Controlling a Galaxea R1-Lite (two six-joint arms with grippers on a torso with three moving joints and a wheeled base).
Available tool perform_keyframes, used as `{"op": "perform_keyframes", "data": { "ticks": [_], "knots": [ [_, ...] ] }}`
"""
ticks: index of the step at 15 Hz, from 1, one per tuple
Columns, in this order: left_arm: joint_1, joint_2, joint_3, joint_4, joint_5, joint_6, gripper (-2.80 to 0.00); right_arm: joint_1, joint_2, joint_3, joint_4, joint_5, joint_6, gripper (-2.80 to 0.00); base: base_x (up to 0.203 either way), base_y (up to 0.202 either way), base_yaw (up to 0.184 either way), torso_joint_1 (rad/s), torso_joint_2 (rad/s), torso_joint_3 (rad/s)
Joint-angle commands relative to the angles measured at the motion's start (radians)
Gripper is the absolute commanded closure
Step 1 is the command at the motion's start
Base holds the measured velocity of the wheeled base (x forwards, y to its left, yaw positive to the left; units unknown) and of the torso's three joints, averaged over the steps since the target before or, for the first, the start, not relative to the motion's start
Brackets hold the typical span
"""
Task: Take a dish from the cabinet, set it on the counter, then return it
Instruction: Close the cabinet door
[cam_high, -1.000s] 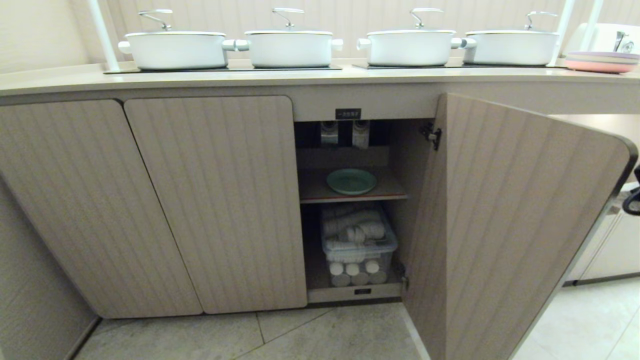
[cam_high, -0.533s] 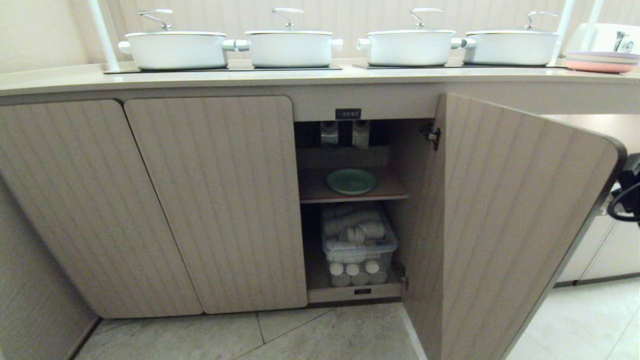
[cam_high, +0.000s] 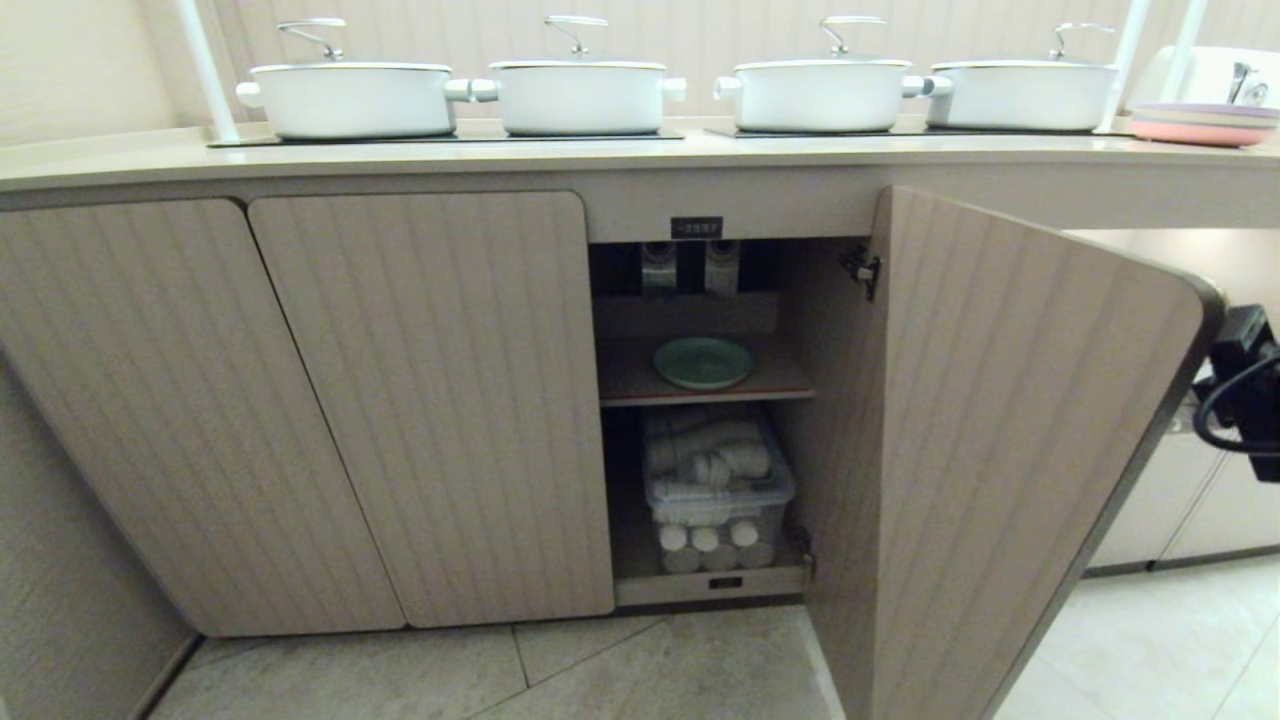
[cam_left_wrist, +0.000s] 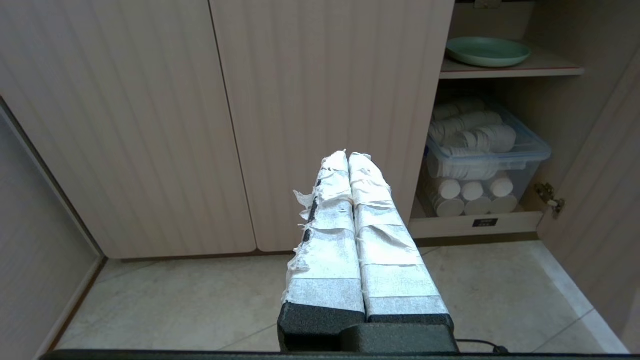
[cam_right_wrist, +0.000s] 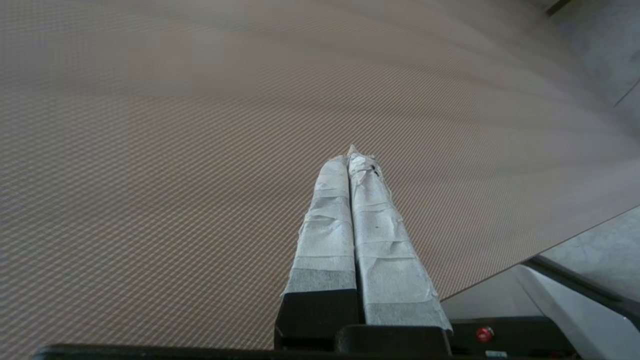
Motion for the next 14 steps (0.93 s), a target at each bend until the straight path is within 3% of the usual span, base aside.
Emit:
{"op": "perform_keyframes", "data": {
  "ticks": [1, 4, 14],
  "knots": [
    [0.001, 0.000, 0.000, 0.000, 0.000, 0.000, 0.00, 0.033, -0.009, 0.009, 0.002, 0.004, 0.010, 0.00, 0.000, 0.000, 0.000, 0.000, 0.00, 0.000],
    [0.001, 0.000, 0.000, 0.000, 0.000, -0.001, 0.00, 0.072, -0.009, 0.024, -0.001, 0.004, 0.021, 0.00, 0.000, 0.000, 0.000, 0.000, 0.00, 0.000],
    [0.000, 0.000, 0.000, 0.001, 0.000, 0.001, 0.00, 0.213, 0.006, 0.020, -0.137, 0.005, 0.205, 0.00, 0.000, 0.000, 0.000, 0.000, 0.00, 0.000]
  ]
}}
